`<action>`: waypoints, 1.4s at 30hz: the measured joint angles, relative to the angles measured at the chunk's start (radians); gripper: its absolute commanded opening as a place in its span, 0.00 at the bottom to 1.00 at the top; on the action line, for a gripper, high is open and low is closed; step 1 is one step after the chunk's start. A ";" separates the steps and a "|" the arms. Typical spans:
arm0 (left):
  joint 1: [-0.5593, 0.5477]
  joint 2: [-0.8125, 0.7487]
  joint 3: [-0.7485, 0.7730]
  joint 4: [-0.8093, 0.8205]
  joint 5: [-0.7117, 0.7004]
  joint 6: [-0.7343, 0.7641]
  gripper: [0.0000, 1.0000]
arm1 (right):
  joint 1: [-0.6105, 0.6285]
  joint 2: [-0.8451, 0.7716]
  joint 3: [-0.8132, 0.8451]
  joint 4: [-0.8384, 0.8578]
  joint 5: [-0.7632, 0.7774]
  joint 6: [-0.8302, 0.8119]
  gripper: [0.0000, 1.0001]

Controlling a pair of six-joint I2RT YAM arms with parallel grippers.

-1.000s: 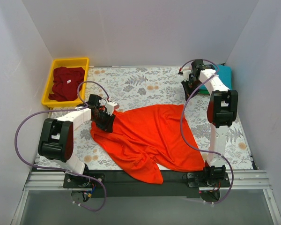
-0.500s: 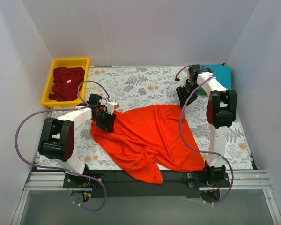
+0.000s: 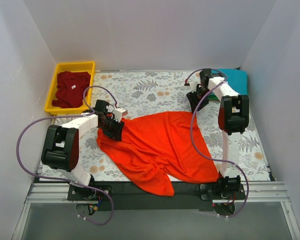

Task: Fold and stack the t-shirts
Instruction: Flatten the tshirt out

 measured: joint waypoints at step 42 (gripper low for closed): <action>0.275 0.229 0.333 0.045 0.011 -0.171 0.56 | 0.012 -0.111 -0.013 0.009 0.019 -0.108 0.01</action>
